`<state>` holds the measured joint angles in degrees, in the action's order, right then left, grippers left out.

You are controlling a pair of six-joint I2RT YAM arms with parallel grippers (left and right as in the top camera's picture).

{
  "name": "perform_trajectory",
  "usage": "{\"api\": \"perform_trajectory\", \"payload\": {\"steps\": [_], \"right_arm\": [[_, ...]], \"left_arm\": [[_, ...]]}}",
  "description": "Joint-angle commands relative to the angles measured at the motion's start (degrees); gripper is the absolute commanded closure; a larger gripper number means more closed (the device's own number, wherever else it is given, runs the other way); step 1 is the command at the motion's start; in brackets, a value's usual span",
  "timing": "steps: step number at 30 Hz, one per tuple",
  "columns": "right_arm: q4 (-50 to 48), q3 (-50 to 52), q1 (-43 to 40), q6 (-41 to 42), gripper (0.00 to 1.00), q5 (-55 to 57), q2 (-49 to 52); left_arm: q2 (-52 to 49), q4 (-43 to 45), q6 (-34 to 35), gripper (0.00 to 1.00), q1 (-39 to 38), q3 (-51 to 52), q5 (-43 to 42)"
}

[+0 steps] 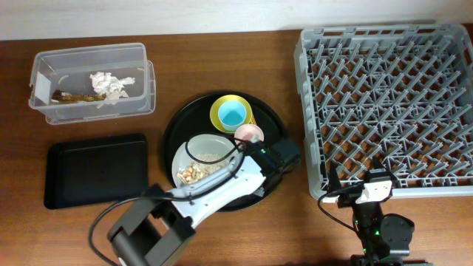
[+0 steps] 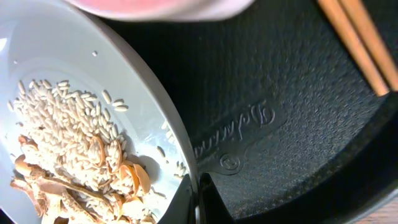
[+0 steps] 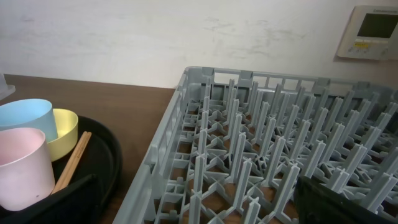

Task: Sort waste into correct bins and load items into the dishwasher rack
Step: 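Lift the plate left and tip the food onto the black tray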

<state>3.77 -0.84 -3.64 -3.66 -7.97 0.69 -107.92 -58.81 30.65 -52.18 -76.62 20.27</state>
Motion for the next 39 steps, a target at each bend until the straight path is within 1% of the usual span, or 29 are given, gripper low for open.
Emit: {"api": "perform_trajectory", "payload": {"steps": [1,6,14,17,21,28,31,34,38,39], "right_arm": [[0.0,0.5,0.3,-0.4,0.02,0.3,-0.4],[0.0,0.5,0.3,-0.4,0.02,0.3,-0.4],[0.0,0.5,0.3,-0.4,0.02,0.3,-0.4],[0.0,0.5,0.3,-0.4,0.02,0.3,-0.4],[0.0,0.5,0.3,-0.4,0.01,0.3,-0.4],[0.0,0.5,0.3,-0.4,0.02,0.3,-0.4],[0.0,0.5,0.3,-0.4,0.01,0.3,-0.4],[0.0,0.5,0.3,-0.4,0.02,0.3,-0.4],[0.0,0.5,0.3,-0.4,0.01,0.3,-0.4],[0.0,0.5,0.3,-0.4,0.02,0.3,-0.4]], "left_arm": [[3.7,-1.5,-0.9,0.99,2.2,-1.6,0.6],[5.7,-5.0,-1.0,0.99,7.8,-2.8,0.5],[10.9,-4.5,-2.5,0.99,22.5,-3.0,0.1],[11.1,-2.9,-2.5,0.99,27.5,-3.0,-0.7],[11.1,2.0,-5.8,0.99,32.9,-3.0,-6.3],[11.1,5.9,-6.0,0.99,43.2,-3.0,-10.1],[11.1,6.9,-6.4,0.99,48.3,-3.0,-13.1],[11.1,7.8,-7.3,0.99,53.8,-3.0,-17.9],[11.2,7.6,-8.5,0.99,61.4,-3.0,-28.7],[11.3,7.6,-9.8,0.99,63.7,-3.0,-32.6]]}}
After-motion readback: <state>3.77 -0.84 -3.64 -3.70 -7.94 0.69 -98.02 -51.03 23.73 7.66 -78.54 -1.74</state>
